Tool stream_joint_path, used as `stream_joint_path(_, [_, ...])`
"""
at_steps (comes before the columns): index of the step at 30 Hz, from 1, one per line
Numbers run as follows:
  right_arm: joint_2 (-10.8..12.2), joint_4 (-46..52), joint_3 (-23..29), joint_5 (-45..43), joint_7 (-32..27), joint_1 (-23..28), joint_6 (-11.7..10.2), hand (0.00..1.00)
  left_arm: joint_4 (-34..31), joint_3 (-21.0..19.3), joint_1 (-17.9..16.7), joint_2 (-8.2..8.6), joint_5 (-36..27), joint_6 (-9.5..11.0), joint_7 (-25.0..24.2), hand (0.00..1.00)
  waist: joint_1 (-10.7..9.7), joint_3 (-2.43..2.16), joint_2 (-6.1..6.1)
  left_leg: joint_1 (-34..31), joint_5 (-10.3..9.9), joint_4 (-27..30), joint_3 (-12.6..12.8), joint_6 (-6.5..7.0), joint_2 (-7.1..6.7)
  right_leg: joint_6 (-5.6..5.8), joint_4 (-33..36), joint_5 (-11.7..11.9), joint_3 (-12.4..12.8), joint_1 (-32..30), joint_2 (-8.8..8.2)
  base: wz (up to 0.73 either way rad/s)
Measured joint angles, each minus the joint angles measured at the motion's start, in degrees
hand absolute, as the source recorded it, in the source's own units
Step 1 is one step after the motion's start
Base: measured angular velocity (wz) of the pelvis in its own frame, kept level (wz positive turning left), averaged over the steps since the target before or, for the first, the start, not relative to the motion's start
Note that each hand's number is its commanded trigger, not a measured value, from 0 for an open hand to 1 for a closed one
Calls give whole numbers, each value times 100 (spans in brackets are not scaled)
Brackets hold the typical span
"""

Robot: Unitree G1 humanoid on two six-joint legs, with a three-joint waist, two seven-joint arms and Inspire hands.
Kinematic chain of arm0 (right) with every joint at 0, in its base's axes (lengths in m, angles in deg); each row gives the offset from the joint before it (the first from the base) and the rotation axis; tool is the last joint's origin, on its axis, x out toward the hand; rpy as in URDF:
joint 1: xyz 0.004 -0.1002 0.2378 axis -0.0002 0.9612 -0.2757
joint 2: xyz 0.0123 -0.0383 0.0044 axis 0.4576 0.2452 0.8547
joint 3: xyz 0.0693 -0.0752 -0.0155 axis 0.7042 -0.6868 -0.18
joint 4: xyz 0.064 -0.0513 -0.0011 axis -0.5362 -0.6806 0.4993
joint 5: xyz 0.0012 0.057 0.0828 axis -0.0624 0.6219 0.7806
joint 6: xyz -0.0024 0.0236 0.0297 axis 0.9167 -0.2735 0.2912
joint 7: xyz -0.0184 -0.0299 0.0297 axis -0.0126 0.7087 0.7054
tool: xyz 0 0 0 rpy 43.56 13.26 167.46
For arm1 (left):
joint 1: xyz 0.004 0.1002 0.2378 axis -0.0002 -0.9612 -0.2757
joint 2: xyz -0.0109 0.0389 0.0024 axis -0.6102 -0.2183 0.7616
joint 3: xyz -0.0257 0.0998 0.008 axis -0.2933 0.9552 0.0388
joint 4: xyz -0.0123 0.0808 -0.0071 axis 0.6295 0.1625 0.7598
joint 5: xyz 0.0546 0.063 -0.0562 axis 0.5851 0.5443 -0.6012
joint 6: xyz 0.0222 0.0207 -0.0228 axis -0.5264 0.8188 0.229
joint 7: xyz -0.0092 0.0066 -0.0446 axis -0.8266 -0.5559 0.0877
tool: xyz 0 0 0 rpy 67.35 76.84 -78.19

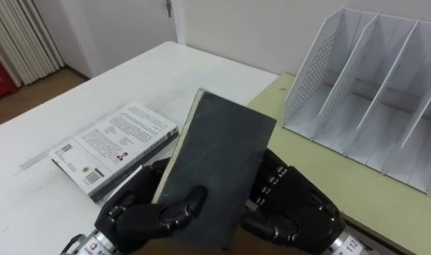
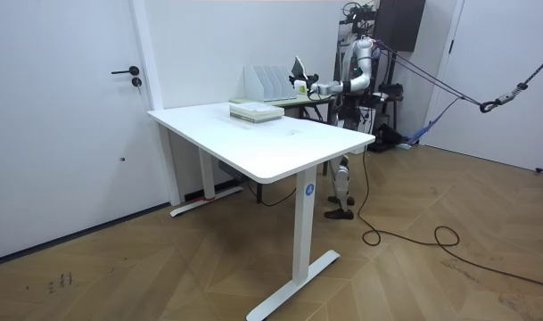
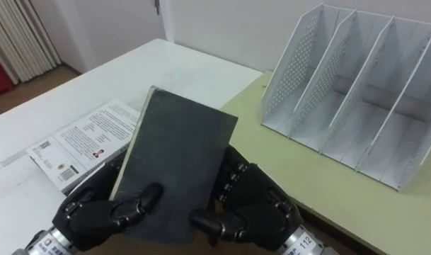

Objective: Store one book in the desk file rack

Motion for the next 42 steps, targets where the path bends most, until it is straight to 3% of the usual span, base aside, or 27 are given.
stream_joint_path(6, [-222,180,-4,0,-1,0,121,0,276,-1,158,-286,-11,0,-181,100,14,24,-33,14,1,-25,19,0,-3,1,2,-1,12,1,-2,-1])
stream_joint_path(15, [-251,202,-44,-3,3,0,156,3,552,-5,371,-521,8,-6,-397,100,192,33,-51,20,1,11,43,1,-2,1,-2,-1,34,-6,-5,-1])
stream_joint_path(16, [-256,202,-44,1,4,0,174,38,552,-8,371,-537,8,-10,-420,100,200,32,-49,20,1,12,45,1,-2,1,-2,-1,39,-8,-4,0])
stream_joint_path(17, [-267,202,-44,5,22,1,205,64,552,-9,374,-593,7,-35,-456,100,209,29,-42,16,1,12,45,1,-2,1,-2,-1,39,-10,-3,0])
stream_joint_path(18, [-285,202,-44,5,41,2,228,79,551,-16,379,-647,6,-80,-475,100,216,25,-29,13,0,15,45,1,-2,1,-2,-1,37,-10,-3,0])
stream_joint_path(19, [-294,202,-44,5,41,1,244,100,552,-20,381,-666,6,-98,-481,100,220,22,-19,12,0,16,45,2,-2,1,-2,-1,36,-10,-4,0])
stream_joint_path(30, [-329,202,-70,138,40,1,281,100,550,115,383,-754,30,-252,-966,100,271,-4,46,13,1,18,45,1,-2,1,0,-1,19,-7,-6,0])
stream_joint_path(42, [-332,204,-102,183,41,1,320,100,550,175,413,-791,63,-343,-1069,100,285,-5,44,13,1,18,55,1,-2,0,0,0,42,-13,-3,0])
